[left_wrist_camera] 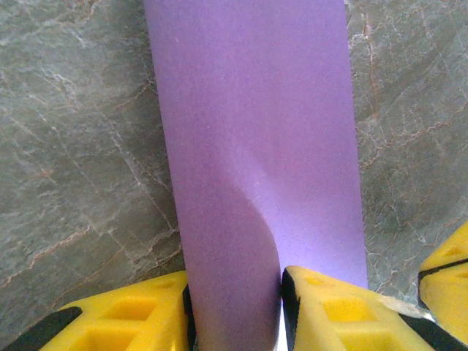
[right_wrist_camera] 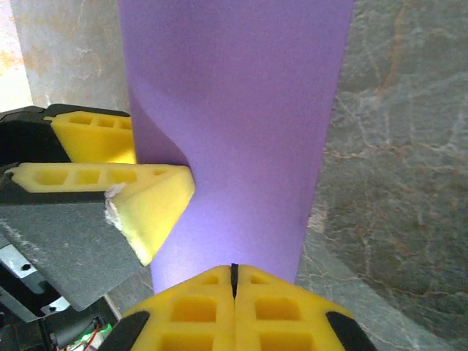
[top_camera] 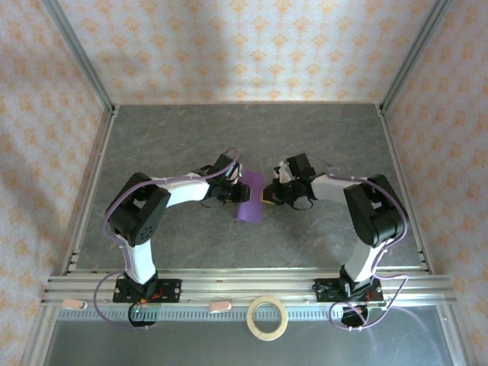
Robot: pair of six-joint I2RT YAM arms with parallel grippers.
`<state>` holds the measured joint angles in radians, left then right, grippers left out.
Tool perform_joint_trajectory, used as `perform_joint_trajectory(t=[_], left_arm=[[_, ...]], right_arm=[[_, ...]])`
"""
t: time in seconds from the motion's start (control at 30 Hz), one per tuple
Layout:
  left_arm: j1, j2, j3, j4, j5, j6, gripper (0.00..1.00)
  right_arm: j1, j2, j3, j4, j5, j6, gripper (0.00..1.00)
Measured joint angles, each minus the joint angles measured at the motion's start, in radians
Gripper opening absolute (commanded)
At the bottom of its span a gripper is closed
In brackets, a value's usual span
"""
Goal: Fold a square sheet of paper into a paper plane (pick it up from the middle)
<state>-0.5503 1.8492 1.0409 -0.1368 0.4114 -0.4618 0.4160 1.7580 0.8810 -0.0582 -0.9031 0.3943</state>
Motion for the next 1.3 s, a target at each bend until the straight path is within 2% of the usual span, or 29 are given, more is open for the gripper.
perform_joint_trajectory(t=[0.2,0.43,0.67,0.77,0.93,1.3], left_arm=[[0.0,0.003,0.006,-0.007,0.0,0.0,0.42],[0.0,0.003,0.006,-0.008,0.0,0.0,0.41],[-0.003,0.009,0.023,-0.025,-0.001,0.0,0.47],[-0.006,0.011,0.027,-0.032,-0.005,0.0,0.46],[-0.006,0.018,0.04,-0.055,-0.028,0.012,0.36],[-0.006,0.019,0.042,-0.059,-0.03,0.02,0.4]], right_arm=[[-0.008,0.005,0.006,0.017,0.006,0.04,0.05],[-0.06,-0.023,-0.026,0.064,0.082,0.119,0.06],[-0.123,-0.085,-0.077,0.094,0.14,0.169,0.07],[-0.122,-0.093,-0.083,0.104,0.145,0.172,0.08],[-0.122,-0.093,-0.097,0.105,0.145,0.174,0.08],[-0.122,-0.093,-0.105,0.113,0.14,0.175,0.08]])
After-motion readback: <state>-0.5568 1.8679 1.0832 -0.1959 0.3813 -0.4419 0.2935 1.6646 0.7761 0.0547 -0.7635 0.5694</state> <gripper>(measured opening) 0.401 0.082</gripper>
